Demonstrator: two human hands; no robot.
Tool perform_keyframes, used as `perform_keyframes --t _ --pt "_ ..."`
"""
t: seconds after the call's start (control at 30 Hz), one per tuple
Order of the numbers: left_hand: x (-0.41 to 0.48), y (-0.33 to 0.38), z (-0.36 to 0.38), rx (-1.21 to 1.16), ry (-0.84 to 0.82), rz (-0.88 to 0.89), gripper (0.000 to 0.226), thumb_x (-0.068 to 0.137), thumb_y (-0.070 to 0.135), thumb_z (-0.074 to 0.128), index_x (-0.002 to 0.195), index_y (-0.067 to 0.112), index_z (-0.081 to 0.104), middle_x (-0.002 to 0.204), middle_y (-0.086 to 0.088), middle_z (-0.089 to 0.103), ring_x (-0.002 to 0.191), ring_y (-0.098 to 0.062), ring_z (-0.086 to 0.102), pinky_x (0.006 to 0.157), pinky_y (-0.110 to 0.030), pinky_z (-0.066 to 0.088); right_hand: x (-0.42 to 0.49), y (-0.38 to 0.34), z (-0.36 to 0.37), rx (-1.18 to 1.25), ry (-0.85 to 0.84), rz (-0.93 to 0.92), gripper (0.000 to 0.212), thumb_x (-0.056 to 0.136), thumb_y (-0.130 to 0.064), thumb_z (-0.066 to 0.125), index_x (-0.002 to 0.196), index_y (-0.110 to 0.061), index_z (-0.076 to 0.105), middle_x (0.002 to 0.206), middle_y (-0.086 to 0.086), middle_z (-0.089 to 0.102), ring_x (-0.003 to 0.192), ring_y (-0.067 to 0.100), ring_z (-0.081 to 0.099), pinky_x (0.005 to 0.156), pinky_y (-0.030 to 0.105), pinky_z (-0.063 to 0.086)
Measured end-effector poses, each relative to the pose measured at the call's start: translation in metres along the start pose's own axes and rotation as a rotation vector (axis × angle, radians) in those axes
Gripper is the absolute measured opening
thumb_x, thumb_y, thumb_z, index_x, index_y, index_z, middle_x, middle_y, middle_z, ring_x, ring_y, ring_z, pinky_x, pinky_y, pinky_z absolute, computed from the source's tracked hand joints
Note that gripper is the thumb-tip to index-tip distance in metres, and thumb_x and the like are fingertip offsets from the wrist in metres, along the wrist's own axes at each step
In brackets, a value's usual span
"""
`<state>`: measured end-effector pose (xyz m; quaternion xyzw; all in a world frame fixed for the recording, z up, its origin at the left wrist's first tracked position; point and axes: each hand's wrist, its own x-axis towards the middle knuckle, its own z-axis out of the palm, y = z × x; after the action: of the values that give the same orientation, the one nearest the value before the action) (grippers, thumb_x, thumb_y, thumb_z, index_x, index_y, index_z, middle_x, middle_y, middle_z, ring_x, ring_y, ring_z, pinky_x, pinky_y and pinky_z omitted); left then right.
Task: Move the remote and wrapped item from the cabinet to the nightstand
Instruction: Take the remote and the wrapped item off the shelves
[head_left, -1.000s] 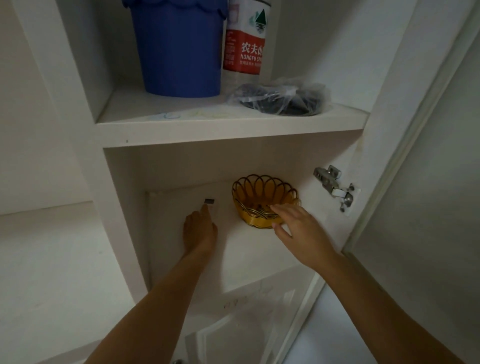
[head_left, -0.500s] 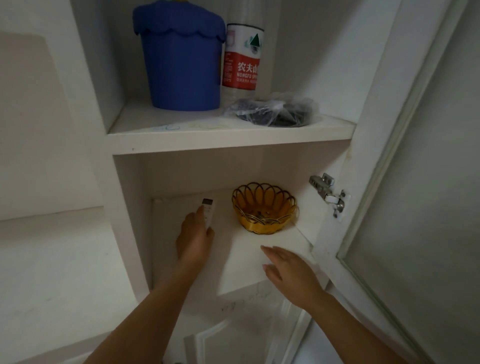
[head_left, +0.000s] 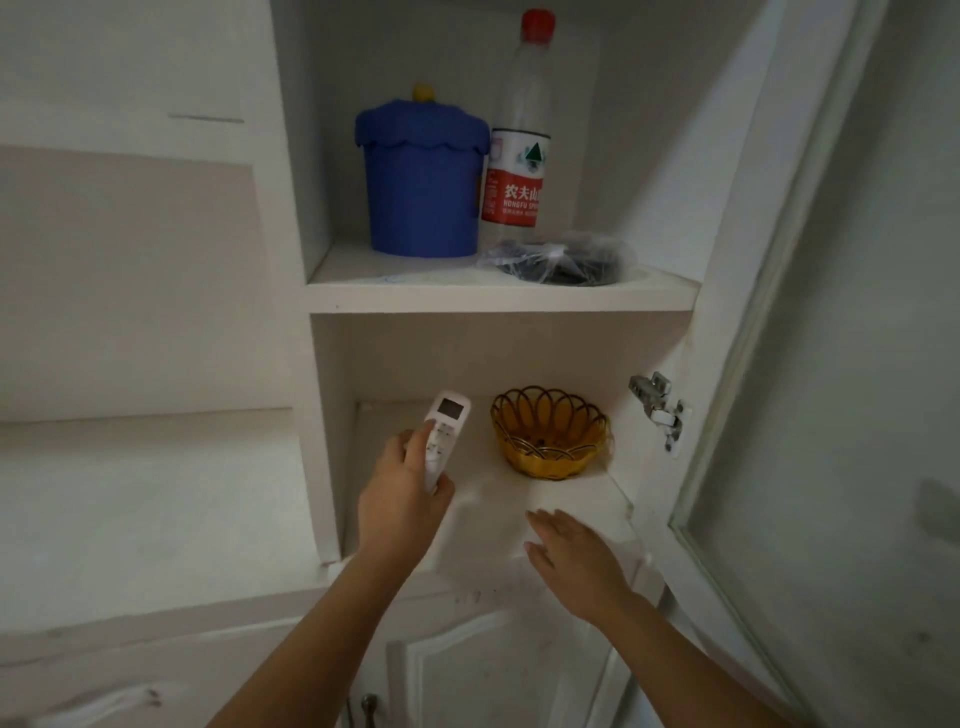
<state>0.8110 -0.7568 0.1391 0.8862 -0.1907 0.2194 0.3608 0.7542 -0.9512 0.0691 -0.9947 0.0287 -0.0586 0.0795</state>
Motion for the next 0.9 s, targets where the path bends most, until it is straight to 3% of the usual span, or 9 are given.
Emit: perform_keyframes --t 0.27,0.4,0.57,0.67,0.8,0.9 --pt "0.002 0.009 -0.036 -0.021 0.039 0.086 0.056 0.075 0.014 0.064 0.127 0.015 0.043 0.11 -0.009 0.055 0.091 -0.028 0.055 0.062 -0.029 0.035 -0.004 -0.004 -0.011 0.027 -0.071 0.007 0.047 0.098 -0.029 0.031 0.143 -0.018 0.021 0.151 0.004 0.025 0.138 0.021 0.021 0.112 0.033 0.019" --pt "0.001 0.009 -0.046 -0.024 0.048 0.156 0.057 0.075 0.014 0.065 0.127 0.015 0.044 0.109 -0.009 0.056 0.088 -0.026 0.055 0.059 -0.028 0.036 -0.007 -0.012 -0.019 0.108 -0.039 0.039 0.046 0.098 -0.025 0.034 0.141 -0.014 0.026 0.145 0.008 0.036 0.132 0.023 0.032 0.107 0.032 0.027" --pt "-0.002 0.013 -0.058 -0.035 0.086 0.234 0.057 0.075 0.014 0.065 0.128 0.014 0.045 0.113 -0.009 0.056 0.092 -0.025 0.054 0.06 -0.026 0.036 -0.014 -0.032 -0.051 0.216 0.285 -0.014 0.036 0.094 -0.02 0.043 0.129 -0.012 0.043 0.119 0.009 0.057 0.112 0.027 0.051 0.087 0.033 0.04" --pt "-0.001 0.018 -0.064 -0.062 0.12 0.279 0.056 0.073 0.013 0.067 0.126 0.013 0.047 0.116 -0.01 0.057 0.093 -0.027 0.056 0.059 -0.027 0.039 -0.018 -0.048 -0.089 0.231 0.513 -0.044 0.037 0.094 -0.023 0.045 0.129 -0.01 0.046 0.127 0.007 0.054 0.118 0.022 0.047 0.094 0.03 0.037" --pt "-0.001 0.024 -0.07 -0.095 0.124 0.36 0.057 0.071 0.01 0.07 0.124 0.01 0.049 0.115 -0.013 0.058 0.093 -0.028 0.058 0.06 -0.026 0.041 -0.024 -0.067 -0.145 0.229 0.81 -0.063 0.032 0.092 -0.021 0.051 0.121 -0.008 0.053 0.112 0.011 0.061 0.105 0.024 0.052 0.082 0.027 0.037" --pt "-0.005 0.027 -0.072 -0.114 0.096 0.426 0.058 0.069 0.009 0.073 0.122 0.008 0.05 0.115 -0.015 0.059 0.096 -0.03 0.059 0.063 -0.025 0.044 -0.021 -0.073 -0.181 0.21 0.966 -0.071 0.03 0.09 -0.019 0.054 0.117 -0.006 0.054 0.11 0.013 0.061 0.105 0.025 0.052 0.084 0.023 0.034"
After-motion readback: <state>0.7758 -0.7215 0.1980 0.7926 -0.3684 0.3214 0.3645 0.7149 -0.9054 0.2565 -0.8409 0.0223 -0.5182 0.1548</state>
